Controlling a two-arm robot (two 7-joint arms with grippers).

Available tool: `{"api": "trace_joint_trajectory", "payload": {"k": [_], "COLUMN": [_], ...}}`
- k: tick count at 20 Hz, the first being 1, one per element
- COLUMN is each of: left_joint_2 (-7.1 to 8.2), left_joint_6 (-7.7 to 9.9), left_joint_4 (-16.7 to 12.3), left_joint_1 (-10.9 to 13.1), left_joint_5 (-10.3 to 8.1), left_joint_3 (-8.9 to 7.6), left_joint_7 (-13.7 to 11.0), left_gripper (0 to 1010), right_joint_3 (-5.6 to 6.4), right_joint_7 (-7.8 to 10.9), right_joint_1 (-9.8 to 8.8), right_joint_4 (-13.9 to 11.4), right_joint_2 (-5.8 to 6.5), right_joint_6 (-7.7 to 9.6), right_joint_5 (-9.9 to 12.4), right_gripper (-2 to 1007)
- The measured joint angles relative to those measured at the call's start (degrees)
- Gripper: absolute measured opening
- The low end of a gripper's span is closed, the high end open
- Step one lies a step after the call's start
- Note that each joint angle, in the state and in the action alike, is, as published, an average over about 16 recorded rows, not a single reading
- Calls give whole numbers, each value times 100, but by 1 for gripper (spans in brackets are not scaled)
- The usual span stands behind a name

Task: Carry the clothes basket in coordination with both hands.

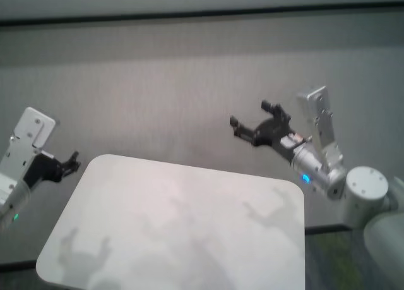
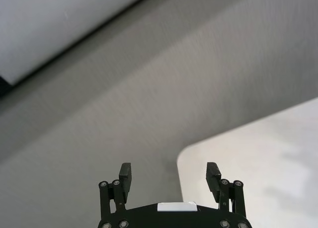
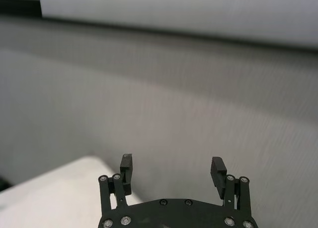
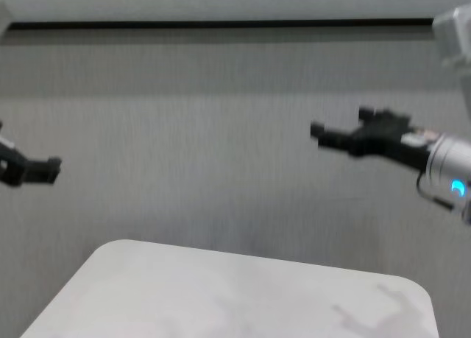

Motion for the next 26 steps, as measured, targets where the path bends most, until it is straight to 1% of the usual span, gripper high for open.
{"api": "trace_joint_trajectory", "payload": {"k": [4, 6, 9, 14, 26], "left_joint_2": [-55, -74, -92, -100, -90], "left_joint_6": [-59, -109, -183, -246, -206], "left_joint_4": [240, 310, 382, 415, 361], "left_joint_1": [54, 84, 115, 128, 124], "left_joint_5": [-120, -170, -235, -285, -242], "left_joint_3": [-10, -21, -37, -44, -45], "left_joint_7": [-33, -40, -55, -69, -55], "left_gripper": [1002, 1002, 1002, 1002, 1002], "right_joint_3": [-51, -64, -69, -58, -64], "right_joint_7": [33, 46, 55, 50, 57], "right_joint_1": [-13, -23, -39, -58, -41], "right_joint_4": [321, 432, 533, 552, 522], "right_joint_2": [-70, -98, -128, -140, -129], "right_joint_6": [93, 111, 121, 112, 113], "right_joint_5": [-10, -4, 7, 23, 16], "right_gripper": [1001, 1001, 1001, 1001, 1001]}}
